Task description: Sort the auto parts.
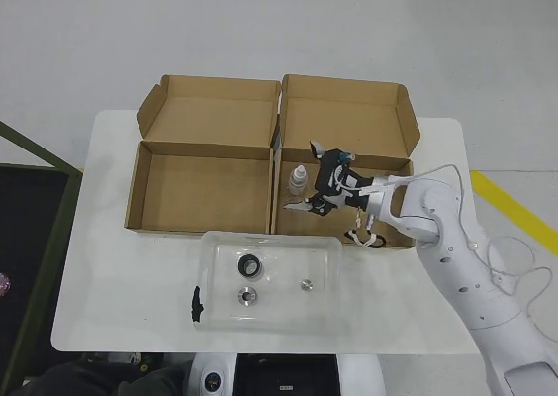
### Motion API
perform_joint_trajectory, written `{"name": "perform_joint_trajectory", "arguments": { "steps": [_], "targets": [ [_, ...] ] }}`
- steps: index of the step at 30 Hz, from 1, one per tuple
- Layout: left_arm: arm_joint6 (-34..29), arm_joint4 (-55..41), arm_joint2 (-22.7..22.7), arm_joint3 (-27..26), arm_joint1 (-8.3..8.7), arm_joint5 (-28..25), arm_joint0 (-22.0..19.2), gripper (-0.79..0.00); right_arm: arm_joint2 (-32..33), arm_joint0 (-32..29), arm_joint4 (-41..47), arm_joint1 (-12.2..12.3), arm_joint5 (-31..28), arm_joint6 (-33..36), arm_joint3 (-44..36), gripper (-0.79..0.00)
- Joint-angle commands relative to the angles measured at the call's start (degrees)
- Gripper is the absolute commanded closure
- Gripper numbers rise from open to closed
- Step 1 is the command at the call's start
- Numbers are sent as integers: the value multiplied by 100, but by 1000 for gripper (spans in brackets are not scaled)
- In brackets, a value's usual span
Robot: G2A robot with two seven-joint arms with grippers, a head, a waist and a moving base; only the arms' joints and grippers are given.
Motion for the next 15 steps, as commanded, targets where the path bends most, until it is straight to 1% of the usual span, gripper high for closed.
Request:
{"name": "perform_joint_trajectory", "arguments": {
  "steps": [1,8,12,15],
  "targets": [
    [0,0,0,0,0,0,0,-785,123,-116,182,47,-106,302,-313,-785],
    [0,0,0,0,0,0,0,-785,410,-593,814,227,-425,1570,-1339,-785],
    [0,0,0,0,0,0,0,-785,401,-848,1149,320,-517,2322,-1788,-785],
    [0,0,0,0,0,0,0,-785,342,-1000,1337,378,-481,2812,-2068,-785]
  ]
}}
